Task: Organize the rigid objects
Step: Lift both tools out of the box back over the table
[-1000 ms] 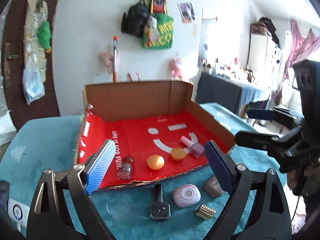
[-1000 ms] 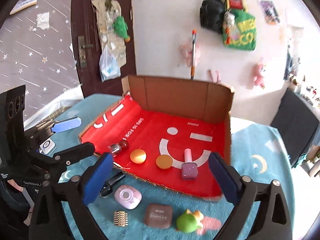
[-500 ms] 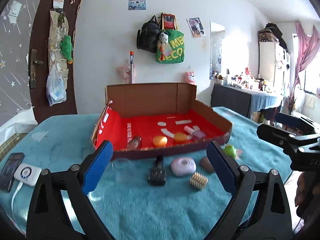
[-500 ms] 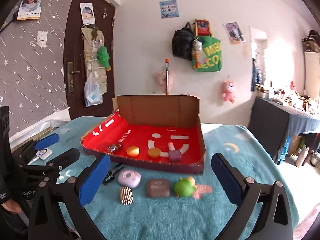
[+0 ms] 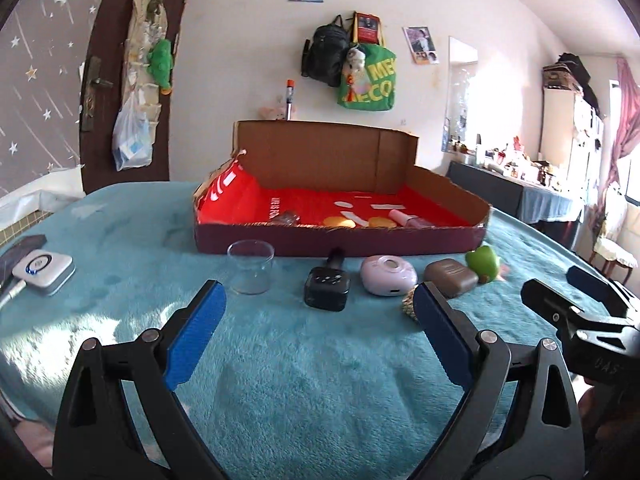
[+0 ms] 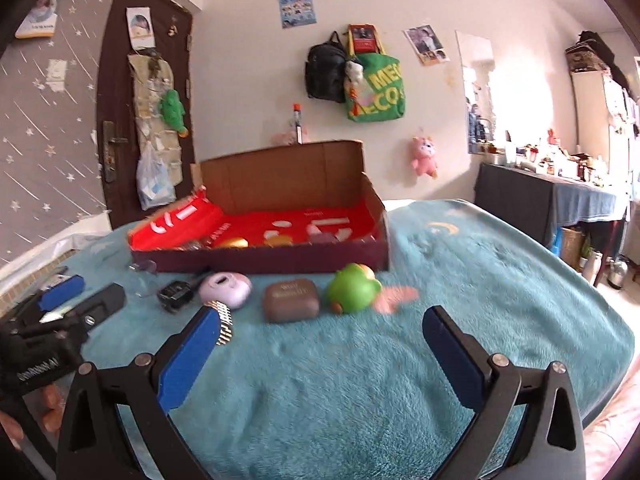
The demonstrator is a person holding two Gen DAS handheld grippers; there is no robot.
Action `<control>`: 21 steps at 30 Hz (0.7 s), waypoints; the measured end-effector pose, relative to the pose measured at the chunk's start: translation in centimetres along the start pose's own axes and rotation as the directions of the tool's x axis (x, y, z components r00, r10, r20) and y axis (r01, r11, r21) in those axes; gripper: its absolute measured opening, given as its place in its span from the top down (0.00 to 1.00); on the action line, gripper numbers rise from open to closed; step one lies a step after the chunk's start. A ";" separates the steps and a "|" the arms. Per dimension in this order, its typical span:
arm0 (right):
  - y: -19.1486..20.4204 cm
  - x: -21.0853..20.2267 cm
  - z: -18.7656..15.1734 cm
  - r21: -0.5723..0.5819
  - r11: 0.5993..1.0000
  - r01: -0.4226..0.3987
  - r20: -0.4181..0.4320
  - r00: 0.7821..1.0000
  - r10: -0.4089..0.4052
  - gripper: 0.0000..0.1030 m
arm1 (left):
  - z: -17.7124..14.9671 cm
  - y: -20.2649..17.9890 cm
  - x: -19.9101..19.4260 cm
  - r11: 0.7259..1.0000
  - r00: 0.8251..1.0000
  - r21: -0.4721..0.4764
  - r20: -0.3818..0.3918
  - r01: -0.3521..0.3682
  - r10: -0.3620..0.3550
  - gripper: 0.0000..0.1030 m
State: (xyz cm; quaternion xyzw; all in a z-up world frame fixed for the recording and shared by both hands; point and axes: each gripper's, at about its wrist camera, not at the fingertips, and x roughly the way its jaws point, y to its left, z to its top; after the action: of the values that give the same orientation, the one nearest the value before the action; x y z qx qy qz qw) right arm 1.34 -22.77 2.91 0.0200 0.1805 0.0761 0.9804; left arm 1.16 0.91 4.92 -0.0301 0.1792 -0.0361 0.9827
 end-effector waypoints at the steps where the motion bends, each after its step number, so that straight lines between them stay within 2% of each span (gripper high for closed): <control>1: 0.1 0.2 -0.4 -0.010 1.000 0.017 0.008 1.000 -0.017 0.00 | -0.3 0.1 0.3 1.000 1.000 0.002 -0.004 -0.009 0.009 0.07; 10: 0.6 0.9 -1.8 -0.043 0.999 0.031 0.085 0.996 -0.027 0.00 | -1.4 0.4 1.2 1.000 1.000 -0.013 -0.021 -0.020 0.020 0.07; 21: -0.2 3.0 -2.4 0.000 1.000 0.016 0.035 0.999 -0.016 0.00 | -1.6 0.7 2.0 0.999 0.999 -0.027 -0.029 -0.022 0.022 0.07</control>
State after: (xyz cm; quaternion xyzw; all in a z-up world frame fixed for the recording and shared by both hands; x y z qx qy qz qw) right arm 3.32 -22.51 -0.42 0.0197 0.1637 0.0681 0.9840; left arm 2.51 1.38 2.67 -0.0411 0.1943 -0.0232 0.9798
